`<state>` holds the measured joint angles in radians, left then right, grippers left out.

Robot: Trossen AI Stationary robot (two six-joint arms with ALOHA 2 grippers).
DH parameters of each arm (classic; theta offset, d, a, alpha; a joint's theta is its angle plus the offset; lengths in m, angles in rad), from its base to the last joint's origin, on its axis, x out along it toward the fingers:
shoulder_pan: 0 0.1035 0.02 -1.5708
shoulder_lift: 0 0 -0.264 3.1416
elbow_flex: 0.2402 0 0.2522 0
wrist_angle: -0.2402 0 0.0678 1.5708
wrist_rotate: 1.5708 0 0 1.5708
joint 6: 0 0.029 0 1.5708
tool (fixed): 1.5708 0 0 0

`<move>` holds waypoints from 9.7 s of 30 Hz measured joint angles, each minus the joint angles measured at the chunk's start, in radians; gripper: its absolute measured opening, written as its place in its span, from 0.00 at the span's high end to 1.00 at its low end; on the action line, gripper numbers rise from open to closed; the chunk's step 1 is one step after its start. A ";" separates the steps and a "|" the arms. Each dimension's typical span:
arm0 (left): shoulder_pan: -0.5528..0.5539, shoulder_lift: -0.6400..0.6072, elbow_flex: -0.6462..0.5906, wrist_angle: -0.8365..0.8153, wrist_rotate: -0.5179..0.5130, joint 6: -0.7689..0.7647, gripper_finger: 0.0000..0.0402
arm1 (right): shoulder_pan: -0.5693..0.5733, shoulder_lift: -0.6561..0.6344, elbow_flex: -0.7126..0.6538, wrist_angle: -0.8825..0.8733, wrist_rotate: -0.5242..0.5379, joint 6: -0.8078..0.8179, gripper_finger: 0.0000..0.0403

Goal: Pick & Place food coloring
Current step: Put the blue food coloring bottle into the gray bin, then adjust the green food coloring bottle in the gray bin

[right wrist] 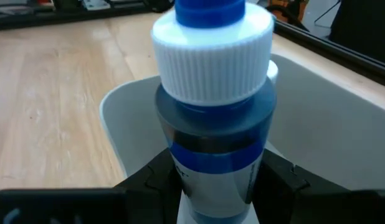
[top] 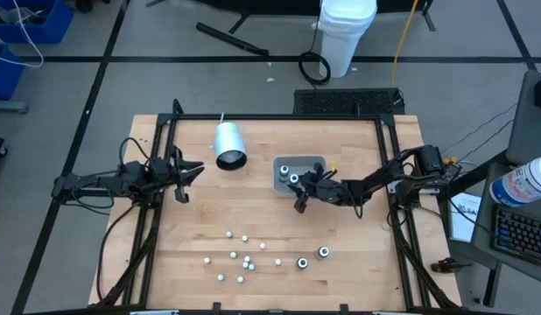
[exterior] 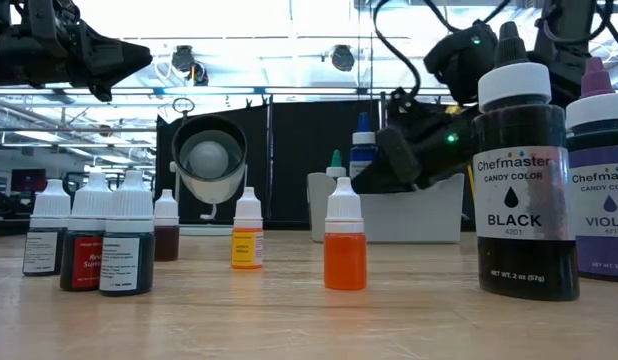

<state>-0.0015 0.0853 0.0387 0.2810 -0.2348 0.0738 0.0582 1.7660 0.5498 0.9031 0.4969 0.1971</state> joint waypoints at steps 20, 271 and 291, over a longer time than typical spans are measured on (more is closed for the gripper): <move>0.000 0.000 0.000 0.006 0.000 0.000 0.82 | -0.003 0.000 -0.025 0.073 -0.002 -0.053 0.62; 0.001 0.000 0.000 -0.016 -0.037 0.033 0.82 | -0.292 0.016 0.059 0.080 -0.500 -0.315 0.45; 0.001 0.000 0.000 -0.015 -0.037 0.034 0.82 | -0.292 0.015 0.059 0.118 -0.499 -0.315 0.72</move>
<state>-0.0002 0.0853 0.0387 0.2655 -0.2714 0.1074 -0.2340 1.7813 0.6086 1.0214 -0.0021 -0.1175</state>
